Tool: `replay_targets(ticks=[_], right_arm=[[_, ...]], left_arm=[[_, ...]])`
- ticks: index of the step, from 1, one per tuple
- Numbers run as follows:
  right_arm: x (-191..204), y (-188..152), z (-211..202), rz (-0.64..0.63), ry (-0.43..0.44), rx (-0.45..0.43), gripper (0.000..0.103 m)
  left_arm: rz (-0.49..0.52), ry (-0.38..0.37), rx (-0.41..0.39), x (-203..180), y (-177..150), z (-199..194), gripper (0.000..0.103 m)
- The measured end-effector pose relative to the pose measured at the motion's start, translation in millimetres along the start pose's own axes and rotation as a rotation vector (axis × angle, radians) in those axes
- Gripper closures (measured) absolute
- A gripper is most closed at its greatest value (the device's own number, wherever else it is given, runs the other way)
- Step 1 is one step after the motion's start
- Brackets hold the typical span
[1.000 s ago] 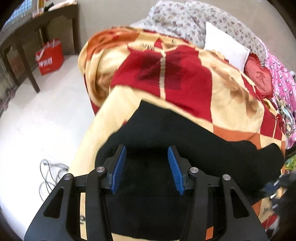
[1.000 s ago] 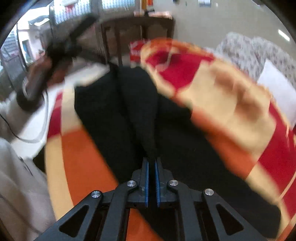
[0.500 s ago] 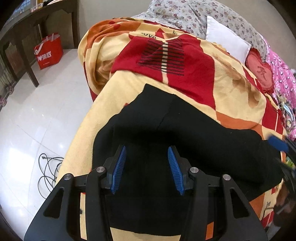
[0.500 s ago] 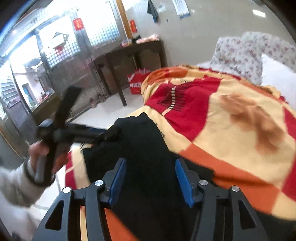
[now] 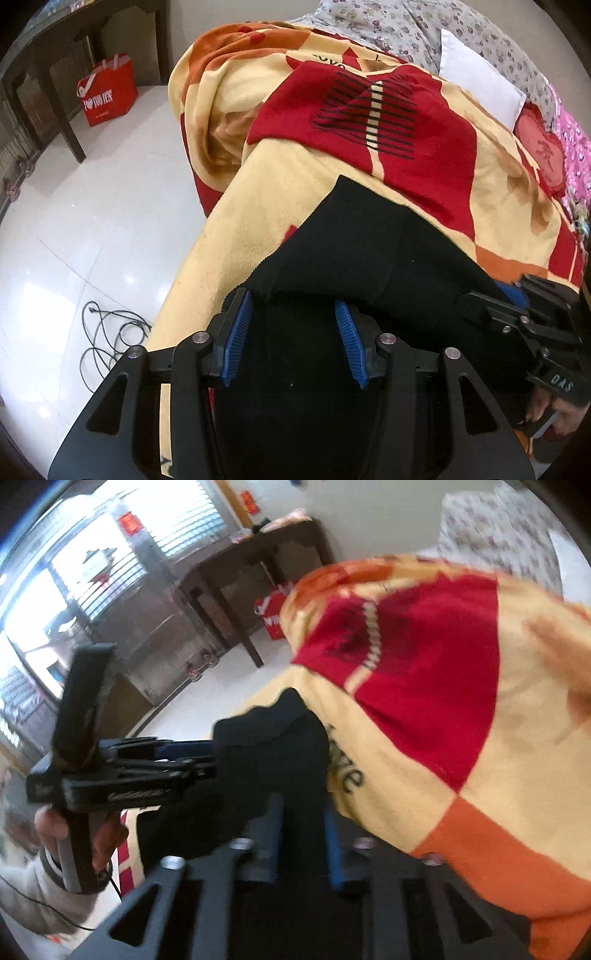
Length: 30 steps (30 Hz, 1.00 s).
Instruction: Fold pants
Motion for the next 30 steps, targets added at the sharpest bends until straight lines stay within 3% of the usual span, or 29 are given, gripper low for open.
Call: replay_targets(ticks=[5,10,12,14,17,19,21,22,26,30], right_arm=[[55.0,-3.4,-33.6,-0.090,0.062,-0.085,0.095],[110.1,-43.6,-9.1,-0.144,0.167,-0.003,0.095],[121.1,-64.7,15.5,-0.166,0.156,0.065,0.095],[122.6,-77.6,32.9,-0.163,0.115,0.115,0.095],[123.1,-79.5,15.8,-0.144,0.106,0.069,0.092],[114.1,-82.1,-15.2,-0.111,0.076,-0.004,0.084],[93.0,-81.9,-41.9,-0.057,0.009,-0.065,0.061],[80.5,-80.7,-54.4,-0.033,-0.046,-0.086,0.058],[43.1,-84.6,-82.5,0.051,-0.152,-0.112,0.057],[58.3,-88.9,-75.4,0.007,-0.113,-0.111,0.057]], left_arm=[[-0.032,0.062,-0.054,26.5,-0.4,-28.1,0.057],[-0.128,0.095,-0.132,72.5,-5.5,-68.2,0.057],[-0.155,0.095,-0.149,81.5,-8.5,-79.7,0.057],[-0.139,0.088,-0.153,77.1,-13.3,-85.1,0.056],[-0.095,0.063,-0.156,60.6,-20.9,-90.4,0.056],[-0.050,0.041,-0.152,44.8,-28.1,-90.1,0.056],[-0.020,0.040,-0.145,34.9,-32.3,-85.0,0.056],[-0.015,0.047,-0.140,33.2,-34.4,-81.6,0.056],[-0.080,0.029,-0.090,42.0,-39.8,-62.3,0.056],[-0.121,0.006,-0.037,49.5,-48.8,-47.5,0.056]])
Point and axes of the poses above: each gripper's, at about its wrist camera, not at the fingertips, and z roughly the way its jaws point, x to its left, y to its top, the point moved 6 cm from there along z, roughly the way its jaws point, and after that the axes turned 5 degrees about y, right-handed, at the moved point
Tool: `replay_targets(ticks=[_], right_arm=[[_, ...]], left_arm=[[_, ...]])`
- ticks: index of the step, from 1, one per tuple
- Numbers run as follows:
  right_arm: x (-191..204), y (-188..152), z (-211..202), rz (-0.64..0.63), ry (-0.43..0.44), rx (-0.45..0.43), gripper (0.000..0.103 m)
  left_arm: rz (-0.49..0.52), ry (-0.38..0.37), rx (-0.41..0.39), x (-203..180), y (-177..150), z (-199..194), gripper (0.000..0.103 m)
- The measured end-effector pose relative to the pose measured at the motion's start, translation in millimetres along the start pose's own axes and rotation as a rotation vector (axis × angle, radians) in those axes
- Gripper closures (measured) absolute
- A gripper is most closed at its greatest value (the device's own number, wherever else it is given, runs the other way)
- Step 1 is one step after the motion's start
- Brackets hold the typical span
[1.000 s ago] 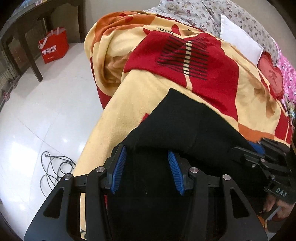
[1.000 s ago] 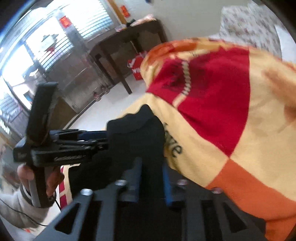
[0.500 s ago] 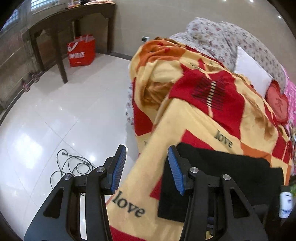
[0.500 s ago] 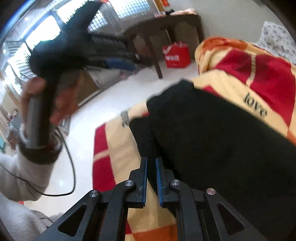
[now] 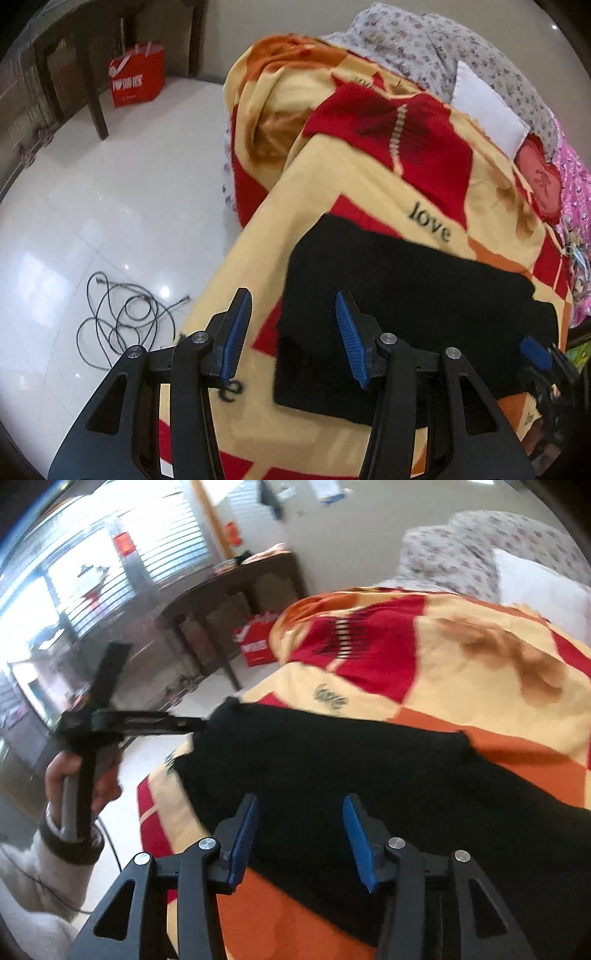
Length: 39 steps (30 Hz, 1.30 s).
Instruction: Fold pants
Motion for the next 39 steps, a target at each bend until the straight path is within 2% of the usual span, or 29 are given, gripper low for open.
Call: replay_targets(ticks=[2,4,6,8,12,14,15,16,17,18,19,20,22,23,26,29,34,37,39], right_arm=[[12.1,-2.5,6.7,-0.080,0.008,0.017,0.057],[29.6,-6.1,17.5,-0.180,-0.002,0.041,0.057],[45.3,-11.4,29.4,-0.258,-0.001,0.067,0.057],[53.0,-16.1,41.1,-0.306,-0.025,0.083,0.057],[49.4,-16.2,60.4,-0.331,-0.068,0.113,0.057],[45.9,-15.0,67.7,-0.333,-0.085,0.121,0.059],[41.9,-14.2,69.4,-0.319,-0.088,0.123,0.068],[38.3,-12.2,68.3,-0.298,-0.083,0.121,0.072],[35.5,-8.5,67.2,-0.274,-0.076,0.108,0.083],[30.6,-3.9,63.9,-0.241,-0.057,0.090,0.091],[28.4,-0.1,60.7,-0.212,-0.034,0.079,0.092],[27.5,2.1,58.7,-0.188,-0.009,0.073,0.095],[27.2,6.9,49.9,-0.145,0.039,0.055,0.097],[29.2,8.2,44.2,-0.133,0.063,0.046,0.097],[36.9,8.4,26.7,-0.121,0.111,0.028,0.097],[41.8,-4.0,23.7,-0.109,0.142,0.050,0.098],[32.2,-24.5,50.2,-0.055,0.130,0.124,0.097],[31.5,-13.5,25.4,-0.075,0.119,0.085,0.088],[18.1,-2.1,-0.6,-0.061,0.055,0.023,0.075]], left_arm=[[-0.025,0.011,-0.004,5.2,0.1,1.6,0.056],[-0.059,-0.016,-0.006,9.5,1.9,1.5,0.054],[-0.096,-0.035,-0.016,14.2,3.7,0.5,0.043],[-0.121,-0.045,-0.024,18.1,5.1,1.1,0.037],[-0.131,-0.100,0.036,13.3,-0.5,12.8,0.036],[-0.120,-0.102,0.040,8.6,-2.7,15.4,0.036],[-0.110,-0.092,0.030,6.2,-2.8,15.1,0.036],[-0.094,-0.084,0.015,3.2,-2.4,14.1,0.036],[-0.075,-0.077,0.000,0.2,-1.8,13.1,0.037],[-0.059,-0.071,-0.012,-2.1,-1.1,12.3,0.048],[-0.035,-0.074,-0.022,-6.9,-0.2,11.4,0.059],[-0.016,-0.079,-0.016,-11.9,-0.4,10.8,0.078],[0.011,-0.065,-0.029,-17.4,0.9,6.3,0.082],[0.025,-0.059,-0.044,-19.3,1.2,1.4,0.087],[0.079,-0.082,-0.085,-26.2,-2.6,-23.2,0.089],[0.112,-0.066,-0.104,-25.8,-12.4,-38.3,0.089],[0.114,0.049,-0.055,-14.7,-24.9,-19.4,0.089],[0.101,0.059,-0.062,-13.2,-24.6,-23.4,0.089],[0.107,0.082,-0.109,-15.9,-21.6,-34.7,0.088]])
Point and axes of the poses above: each gripper's, at about its wrist camera, not at the fingertips, and z roughly the way its jaws point, x to its left, y to its top, the point moved 6 cm from there along z, roughly the way its jaws point, and after that the axes turned 5 degrees about y, right-handed, at the moved point
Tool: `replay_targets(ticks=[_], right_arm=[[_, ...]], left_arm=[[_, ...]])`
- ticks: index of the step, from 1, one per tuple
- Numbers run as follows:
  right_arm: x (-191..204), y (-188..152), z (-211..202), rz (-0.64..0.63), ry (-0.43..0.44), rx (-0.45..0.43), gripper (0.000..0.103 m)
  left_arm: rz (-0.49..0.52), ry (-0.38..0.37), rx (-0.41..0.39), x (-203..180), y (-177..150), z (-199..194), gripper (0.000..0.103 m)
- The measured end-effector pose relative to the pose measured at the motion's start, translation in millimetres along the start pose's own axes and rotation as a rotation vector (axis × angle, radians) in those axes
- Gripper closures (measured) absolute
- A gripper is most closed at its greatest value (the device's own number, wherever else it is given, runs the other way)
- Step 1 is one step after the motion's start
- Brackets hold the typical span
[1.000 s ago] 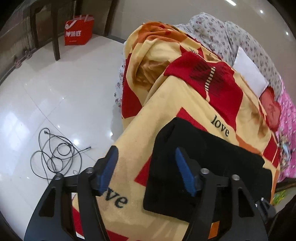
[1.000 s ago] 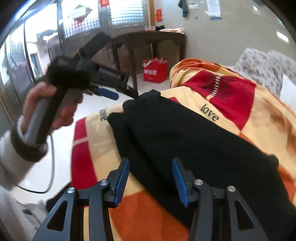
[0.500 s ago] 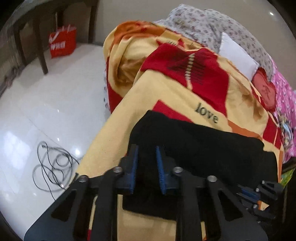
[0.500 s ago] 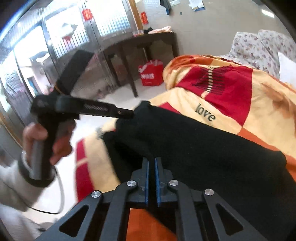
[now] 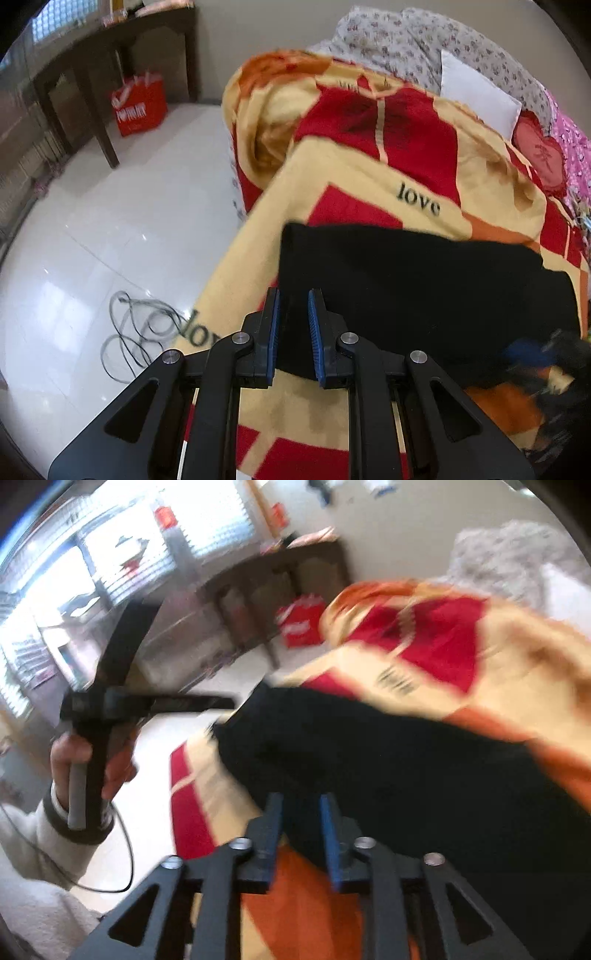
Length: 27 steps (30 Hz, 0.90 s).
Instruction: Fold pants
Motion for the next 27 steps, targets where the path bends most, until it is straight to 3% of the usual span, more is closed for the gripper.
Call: replay_targets(ticks=[3,5,8,10,12,15,18,21,25,27], right_arm=[[-43.2,16.8,-40.4,0.081,-0.174,-0.096,0.062],[-67.4,22.3,-48.4,0.111,-0.280,-0.101,0.061],[-102.0,25.4,-33.2,0.151,-0.341,-0.052,0.061],[-114.0,21.0,-16.0,0.171,-0.321,-0.002,0.061],[-118.3,15.7,-2.4,0.173,-0.294,0.018,0.079],[-123.4,17.8,-3.8,0.134,-0.343,0.011,0.087],[-134.4,17.8,-1.1,0.122,-0.423,0.011,0.088],[-144.4,17.5,16.6,0.124,-0.427,0.030,0.088],[-146.1,21.8,2.8,0.165,-0.400,-0.008,0.087],[-139.2,22.6,-11.9,0.172,-0.388,-0.037,0.079]], left_arm=[[0.007,-0.007,-0.043,-6.3,7.7,-11.1,0.086],[0.014,-0.014,-0.063,-13.1,12.2,-13.9,0.081],[0.045,-0.035,-0.058,-33.2,12.9,-9.0,0.078],[0.073,-0.040,-0.041,-47.3,11.1,0.3,0.078],[0.097,-0.017,-0.026,-55.9,8.2,11.9,0.078],[0.118,0.006,0.003,-62.4,4.0,27.6,0.078],[0.124,0.026,0.014,-65.8,1.8,41.4,0.078],[0.133,0.051,-0.009,-68.5,3.2,44.4,0.076],[0.133,0.068,-0.003,-70.4,4.1,41.8,0.076],[0.135,0.066,-0.006,-72.3,4.0,36.9,0.076]])
Point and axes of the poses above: each gripper's, at about its wrist camera, not at the fingertips, and z roughly the way its jaws point, x to its left, y to its top, the point moved 6 cm from there along z, roughly the way its jaws point, and after that the axes turned 5 degrees about y, right-handed, at the moved point
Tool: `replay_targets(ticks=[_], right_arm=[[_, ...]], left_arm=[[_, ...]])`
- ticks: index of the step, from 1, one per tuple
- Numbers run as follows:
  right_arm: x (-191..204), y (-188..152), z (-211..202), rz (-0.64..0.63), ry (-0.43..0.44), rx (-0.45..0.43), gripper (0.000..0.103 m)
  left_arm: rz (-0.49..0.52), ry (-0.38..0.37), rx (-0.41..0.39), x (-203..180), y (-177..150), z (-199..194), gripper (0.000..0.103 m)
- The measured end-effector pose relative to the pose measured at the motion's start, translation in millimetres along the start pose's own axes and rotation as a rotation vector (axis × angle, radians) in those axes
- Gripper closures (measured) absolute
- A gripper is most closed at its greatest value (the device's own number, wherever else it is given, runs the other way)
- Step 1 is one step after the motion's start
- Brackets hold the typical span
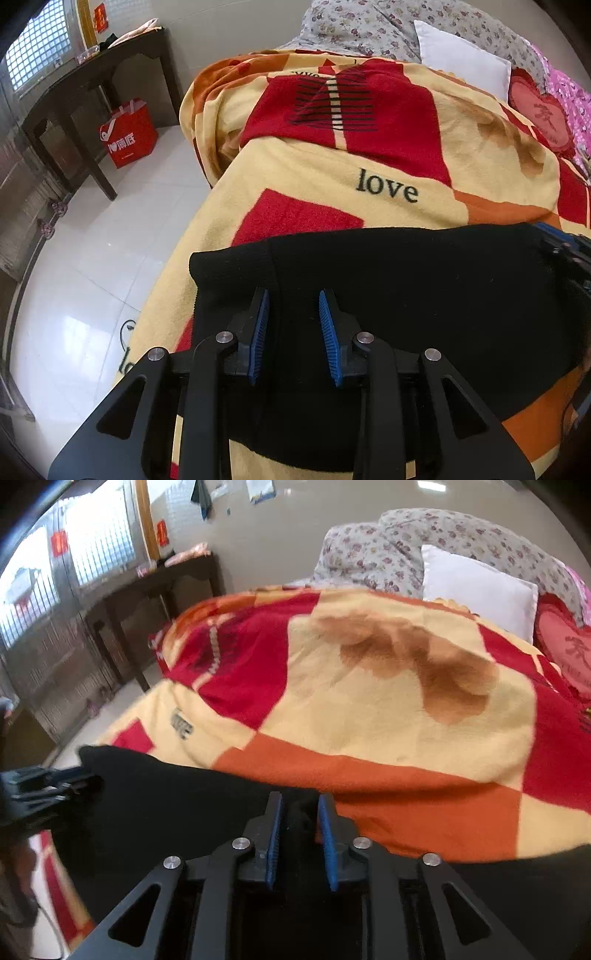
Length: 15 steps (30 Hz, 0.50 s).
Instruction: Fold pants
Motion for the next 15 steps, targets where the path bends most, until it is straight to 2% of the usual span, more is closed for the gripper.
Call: replay_targets(ticks=[3,6,8,11,15], right_arm=[[-1.9,-6.4,-33.6,-0.011,-0.046,-0.043,0.073],[-10.1,-22.9,-57.4,0.020,-0.050,-0.048,0.071],[-16.9,-36.4,-65.1,0.035,-0.063,-0.029,0.071],[-28.7,-58.7,-75.5,0.052,-0.103,-0.009,0.071],[-46.1,-81.5,-85.4,0.118,-0.114,-0.013,0.070]], left_arm=[[0.000,-0.026,-0.012,-7.9,1.8,-10.6,0.076],[0.009,-0.057,-0.047,-22.9,5.1,-26.2,0.076],[0.022,-0.082,-0.056,-35.0,6.0,-31.9,0.076],[0.056,-0.130,-0.043,-64.5,3.4,-33.9,0.069],[0.111,-0.177,-0.029,-101.9,-4.2,-36.0,0.069]])
Point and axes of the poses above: each gripper's, at about its wrist camera, not at the fingertips, and z roughly the way its jaws point, x to its left, y to its top, the point moved 6 cm from there along z, roughly the way its jaws point, and after that the axes turned 5 degrees about y, right-handed, at the moved point
